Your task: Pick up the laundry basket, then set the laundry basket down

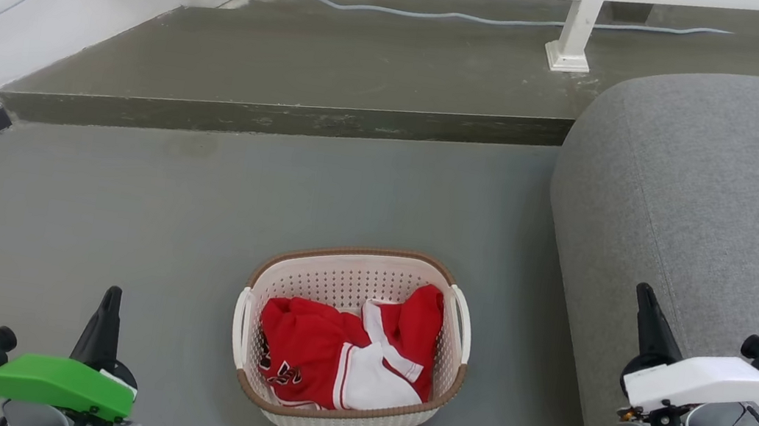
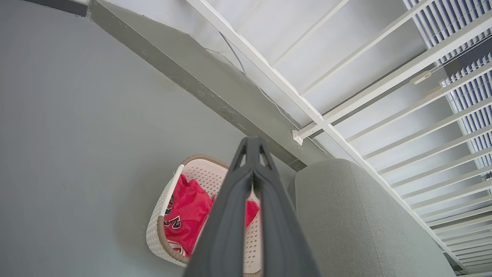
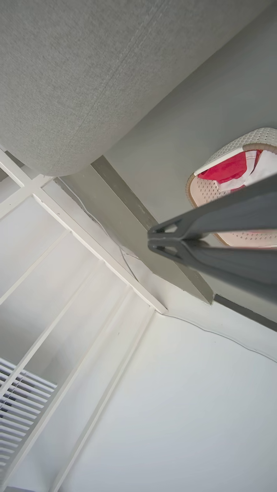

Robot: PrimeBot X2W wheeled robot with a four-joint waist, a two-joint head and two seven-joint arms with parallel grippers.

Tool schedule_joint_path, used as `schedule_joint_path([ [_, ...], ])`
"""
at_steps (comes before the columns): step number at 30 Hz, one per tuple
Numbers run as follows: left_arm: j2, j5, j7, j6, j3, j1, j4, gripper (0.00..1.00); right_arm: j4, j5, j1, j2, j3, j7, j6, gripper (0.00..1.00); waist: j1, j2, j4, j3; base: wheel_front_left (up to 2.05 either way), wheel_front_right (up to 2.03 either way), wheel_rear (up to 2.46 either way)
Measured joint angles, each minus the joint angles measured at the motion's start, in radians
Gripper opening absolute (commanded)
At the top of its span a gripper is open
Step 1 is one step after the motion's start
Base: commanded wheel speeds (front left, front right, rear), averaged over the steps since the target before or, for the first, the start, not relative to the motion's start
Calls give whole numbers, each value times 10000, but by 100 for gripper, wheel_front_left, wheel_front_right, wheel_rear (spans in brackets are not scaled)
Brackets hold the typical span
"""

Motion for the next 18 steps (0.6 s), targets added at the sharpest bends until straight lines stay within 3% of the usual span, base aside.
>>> schedule_joint_path([
  [18,-12,-1914,608,-31,382,-37,36,0,2,2031,1,128,-746,566,320,0,0,0,122,-86,0,0,0],
])
